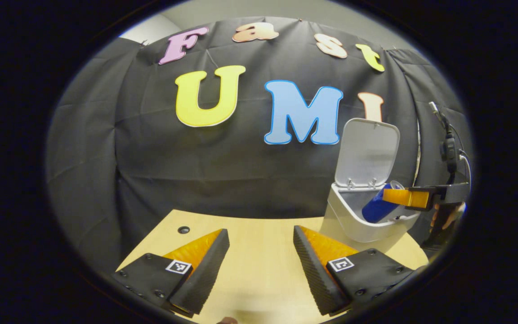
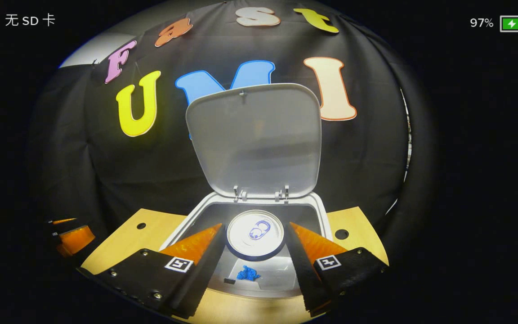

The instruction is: Press the lid of the desktop garbage bin to open it, pick up the crumpled paper on the desktop and throw it into the bin, then pick up the pop can on the desktop and drop it into the bin, and finally close the garbage bin lid.

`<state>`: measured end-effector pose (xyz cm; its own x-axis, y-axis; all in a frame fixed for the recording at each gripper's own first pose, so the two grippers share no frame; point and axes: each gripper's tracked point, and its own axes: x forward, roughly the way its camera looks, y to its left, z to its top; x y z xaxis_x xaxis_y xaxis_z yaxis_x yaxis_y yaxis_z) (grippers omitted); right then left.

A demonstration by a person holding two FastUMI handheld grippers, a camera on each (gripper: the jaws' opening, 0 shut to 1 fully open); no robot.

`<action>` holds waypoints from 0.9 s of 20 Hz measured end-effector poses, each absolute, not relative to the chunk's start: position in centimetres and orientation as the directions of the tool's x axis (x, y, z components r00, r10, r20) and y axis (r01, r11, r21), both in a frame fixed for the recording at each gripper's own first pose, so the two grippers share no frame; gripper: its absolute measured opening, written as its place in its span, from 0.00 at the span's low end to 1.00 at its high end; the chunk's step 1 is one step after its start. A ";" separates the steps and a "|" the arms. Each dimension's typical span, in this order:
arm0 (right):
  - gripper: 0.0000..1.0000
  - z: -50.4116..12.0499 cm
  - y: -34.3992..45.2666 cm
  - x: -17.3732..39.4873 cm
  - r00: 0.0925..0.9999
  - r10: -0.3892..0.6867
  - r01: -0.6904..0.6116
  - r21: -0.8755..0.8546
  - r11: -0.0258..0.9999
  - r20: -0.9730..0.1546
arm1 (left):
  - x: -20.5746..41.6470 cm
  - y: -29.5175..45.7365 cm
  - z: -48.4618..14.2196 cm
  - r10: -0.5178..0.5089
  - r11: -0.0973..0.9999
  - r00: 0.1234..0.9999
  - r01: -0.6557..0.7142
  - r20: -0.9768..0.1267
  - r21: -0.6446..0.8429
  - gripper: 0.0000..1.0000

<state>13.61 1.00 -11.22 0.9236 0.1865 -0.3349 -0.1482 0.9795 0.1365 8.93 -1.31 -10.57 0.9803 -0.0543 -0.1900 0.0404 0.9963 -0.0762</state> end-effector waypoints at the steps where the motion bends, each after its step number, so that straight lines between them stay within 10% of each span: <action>1: 0.85 -11.4 1.1 13.6 0.921 0.188 -0.149 0.138 0.979 -0.341 | 8.9 -1.2 -10.5 -0.052 0.996 0.980 0.038 -0.191 -0.077 0.96; 18: 0.98 -7.9 0.9 12.2 0.945 0.179 -0.137 0.167 0.976 -0.273 | 7.4 -1.2 -9.7 -0.051 0.997 0.983 0.040 -0.175 -0.065 0.95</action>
<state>12.24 0.91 -7.90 0.9453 0.1790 -0.2728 -0.1366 0.9764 0.1674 7.37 -1.21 -9.71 0.9832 -0.0506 -0.1753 0.0396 0.9971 -0.0653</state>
